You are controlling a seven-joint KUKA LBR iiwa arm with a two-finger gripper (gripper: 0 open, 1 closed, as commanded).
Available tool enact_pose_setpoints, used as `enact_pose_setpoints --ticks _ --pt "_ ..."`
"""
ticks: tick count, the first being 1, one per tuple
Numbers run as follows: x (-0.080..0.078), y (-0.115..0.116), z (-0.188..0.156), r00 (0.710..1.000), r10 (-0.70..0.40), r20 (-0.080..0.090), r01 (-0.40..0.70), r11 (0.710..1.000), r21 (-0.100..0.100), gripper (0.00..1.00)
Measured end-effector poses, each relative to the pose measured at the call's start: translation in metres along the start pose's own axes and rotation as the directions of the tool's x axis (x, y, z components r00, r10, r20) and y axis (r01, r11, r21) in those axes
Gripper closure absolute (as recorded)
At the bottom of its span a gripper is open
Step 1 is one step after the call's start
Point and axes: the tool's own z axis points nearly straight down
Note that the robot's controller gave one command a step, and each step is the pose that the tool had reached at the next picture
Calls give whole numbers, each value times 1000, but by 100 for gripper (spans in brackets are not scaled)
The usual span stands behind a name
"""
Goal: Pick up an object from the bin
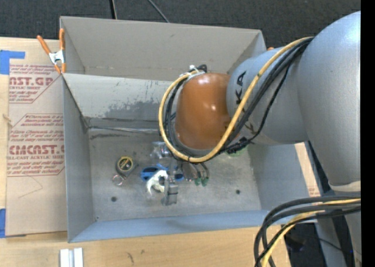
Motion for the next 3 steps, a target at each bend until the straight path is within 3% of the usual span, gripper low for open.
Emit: enact_pose_setpoints --ticks 1,2,3 --pt "-25 -17 54 1000 -22 7 22 1000 -1 0" --pt "-26 -16 49 1000 -22 12 22 1000 -2 100" --pt "-42 -16 -85 999 -35 19 35 999 -1 100"
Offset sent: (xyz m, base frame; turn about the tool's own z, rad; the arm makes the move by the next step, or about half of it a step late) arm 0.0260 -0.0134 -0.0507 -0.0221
